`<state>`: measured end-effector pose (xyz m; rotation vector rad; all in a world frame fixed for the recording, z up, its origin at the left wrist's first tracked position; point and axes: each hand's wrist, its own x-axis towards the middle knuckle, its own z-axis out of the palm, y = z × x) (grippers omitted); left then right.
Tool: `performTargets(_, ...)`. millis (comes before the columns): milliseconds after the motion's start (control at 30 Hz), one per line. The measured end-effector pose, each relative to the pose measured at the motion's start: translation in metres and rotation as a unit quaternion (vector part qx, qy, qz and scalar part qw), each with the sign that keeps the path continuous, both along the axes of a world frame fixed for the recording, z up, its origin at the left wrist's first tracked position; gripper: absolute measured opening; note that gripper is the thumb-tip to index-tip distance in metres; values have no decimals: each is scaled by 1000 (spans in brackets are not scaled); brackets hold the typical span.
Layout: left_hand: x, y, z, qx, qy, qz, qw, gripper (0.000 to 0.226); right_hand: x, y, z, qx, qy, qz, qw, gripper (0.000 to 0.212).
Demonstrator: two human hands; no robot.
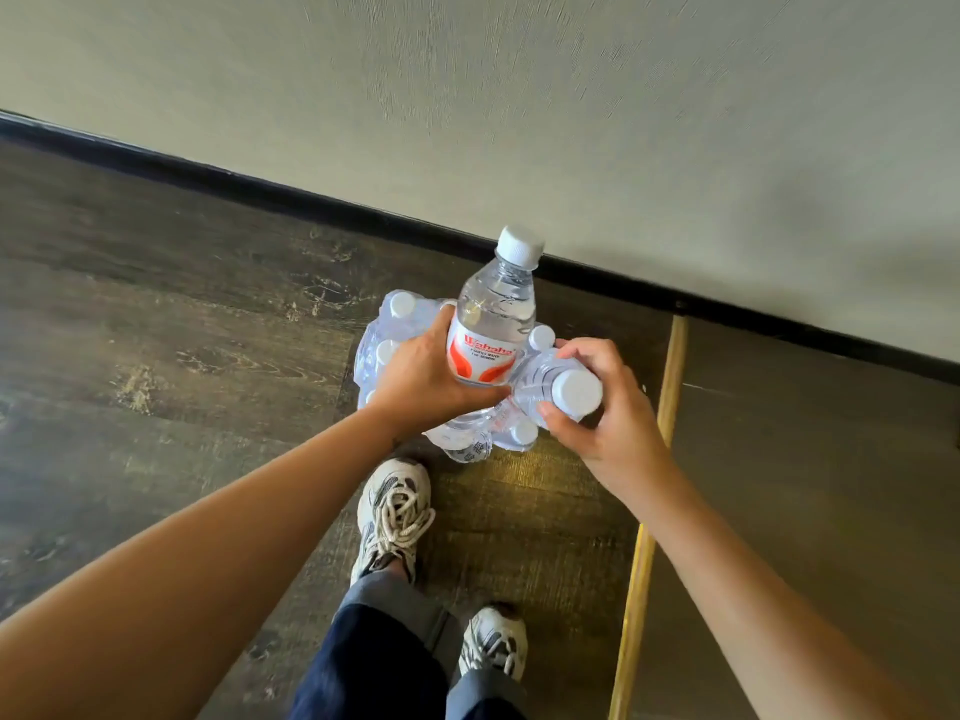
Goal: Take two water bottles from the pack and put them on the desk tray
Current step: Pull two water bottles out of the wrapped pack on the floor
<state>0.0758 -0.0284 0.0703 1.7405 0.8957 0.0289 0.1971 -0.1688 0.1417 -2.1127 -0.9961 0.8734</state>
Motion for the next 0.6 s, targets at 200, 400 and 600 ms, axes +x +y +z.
performTargets(200, -1, 0, -3, -17, -2, -6, 1000, 75, -2, -1, -27, 13, 92, -34, 995, 76)
performTargets(400, 3, -4, -4, -33, -1, -10, 999, 74, 9, -11, -58, 2, 132, -61, 989, 84)
performTargets(600, 17, -7, -7, -19, -2, -21, 1000, 70, 19, -9, -85, -34, 118, -137, 983, 69)
